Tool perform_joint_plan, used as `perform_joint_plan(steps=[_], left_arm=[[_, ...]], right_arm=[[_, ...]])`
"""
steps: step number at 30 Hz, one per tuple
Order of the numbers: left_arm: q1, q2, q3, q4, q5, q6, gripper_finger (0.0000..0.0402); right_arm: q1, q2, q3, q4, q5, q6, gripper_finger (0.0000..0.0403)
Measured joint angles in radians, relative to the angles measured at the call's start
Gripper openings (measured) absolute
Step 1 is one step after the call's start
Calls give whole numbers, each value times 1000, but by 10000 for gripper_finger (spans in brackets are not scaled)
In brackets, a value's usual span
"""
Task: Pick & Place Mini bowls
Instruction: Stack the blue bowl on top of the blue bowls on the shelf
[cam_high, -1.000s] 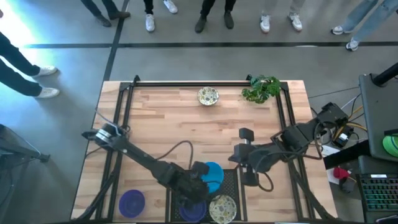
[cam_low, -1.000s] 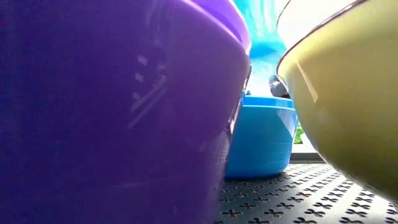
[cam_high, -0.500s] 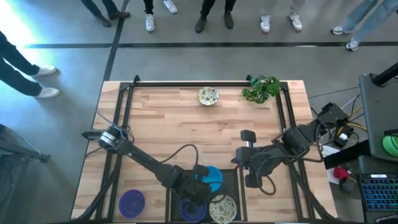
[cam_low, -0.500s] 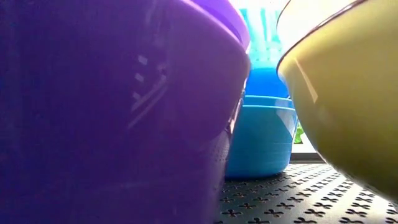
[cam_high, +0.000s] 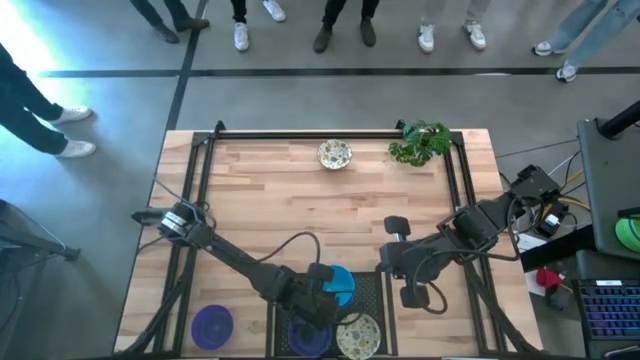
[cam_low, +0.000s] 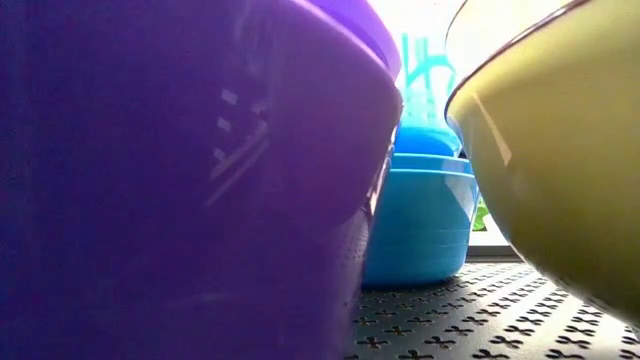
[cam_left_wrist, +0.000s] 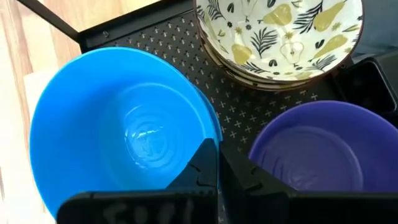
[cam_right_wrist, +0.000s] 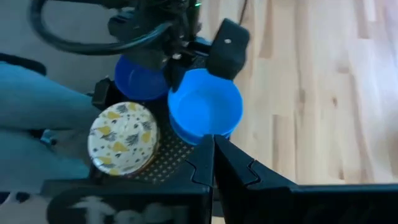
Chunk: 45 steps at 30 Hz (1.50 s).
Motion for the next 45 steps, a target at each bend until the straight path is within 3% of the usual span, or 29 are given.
perform_joint_plan(steps=[10,22,38,45], left_arm=[[2,0,0,0,0,-18,2],[3,0,0,1,0,-12,63],[1,-51,19,2,-9,50,63],[-1,-39,18,30,-63,110,6]], right_arm=[[0,2,0,1,-16,-3,8],[0,2,0,2,-15,0,8],[0,2,0,4,-13,-2,8],[0,2,0,4,-13,-2,8]])
